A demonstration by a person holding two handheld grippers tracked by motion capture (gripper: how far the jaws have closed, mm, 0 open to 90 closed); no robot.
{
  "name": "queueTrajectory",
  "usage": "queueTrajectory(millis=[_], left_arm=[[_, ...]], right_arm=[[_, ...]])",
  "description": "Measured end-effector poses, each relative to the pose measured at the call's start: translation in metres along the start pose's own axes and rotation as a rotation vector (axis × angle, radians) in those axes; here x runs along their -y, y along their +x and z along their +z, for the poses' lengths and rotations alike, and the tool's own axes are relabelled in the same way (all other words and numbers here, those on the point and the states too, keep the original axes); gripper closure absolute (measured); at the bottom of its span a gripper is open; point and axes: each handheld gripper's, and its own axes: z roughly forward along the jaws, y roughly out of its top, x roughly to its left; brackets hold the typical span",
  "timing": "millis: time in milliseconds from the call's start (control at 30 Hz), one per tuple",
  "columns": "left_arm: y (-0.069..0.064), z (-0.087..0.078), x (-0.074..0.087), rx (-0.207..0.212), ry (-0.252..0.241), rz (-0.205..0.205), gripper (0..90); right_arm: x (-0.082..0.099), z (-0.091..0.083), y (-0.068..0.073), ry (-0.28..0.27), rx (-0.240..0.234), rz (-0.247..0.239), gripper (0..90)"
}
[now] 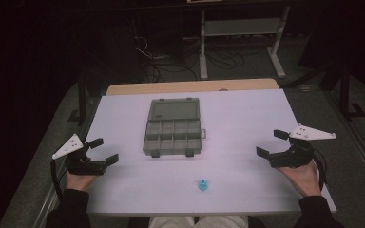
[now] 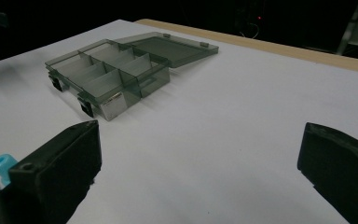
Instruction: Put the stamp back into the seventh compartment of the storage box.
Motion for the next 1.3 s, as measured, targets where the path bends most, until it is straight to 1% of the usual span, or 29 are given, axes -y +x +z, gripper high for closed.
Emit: queueTrajectory(millis=[100,333,433,567,700,767,833,1033,1167,1200,1300], left_arm=[[0.0,0.0,0.0,0.001,-0.003,-0.004,0.0],[0.0,-0.001,0.0,0.001,0.002,-0.003,0.0],[0.001,-0.001,0.001,-0.002,0.001,-0.01,0.0],[0.001,-0.001,0.001,-0.003,0.004,-0.01,0.0],[0.0,0.002,0.002,0.001,0.013,-0.008,0.0],[0.0,0.003,0.001,0.004,0.018,-0.003,0.0],[0.0,0.003,0.001,0.004,0.016,-0.001,0.0],[0.002,0.003,0.001,0.002,0.013,-0.004,0.0],[0.002,0.004,0.001,0.006,0.016,-0.004,0.0],[0.001,0.004,0.001,0.006,0.015,-0.005,0.0],[0.002,0.004,0.001,0.006,0.014,-0.005,0.0]], right_arm=[[0.001,0.0,0.0,0.005,0.002,-0.005,0.0],[0.002,-0.002,0.001,0.016,0.006,0.001,0.0],[0.002,-0.002,0.001,0.028,0.009,0.002,0.0],[0.001,-0.002,0.003,0.035,0.01,0.002,0.0],[0.002,-0.001,0.004,0.06,0.005,0.006,0.0],[0.001,-0.001,0.005,0.062,0.005,0.005,0.0],[0.0,-0.001,0.005,0.063,0.0,0.01,0.0],[-0.006,0.002,0.009,0.086,-0.022,-0.008,0.0],[-0.008,0.005,0.012,0.095,-0.031,-0.009,0.0],[-0.01,0.006,0.013,0.102,-0.04,-0.018,0.0],[-0.012,0.007,0.015,0.108,-0.044,-0.027,0.0]])
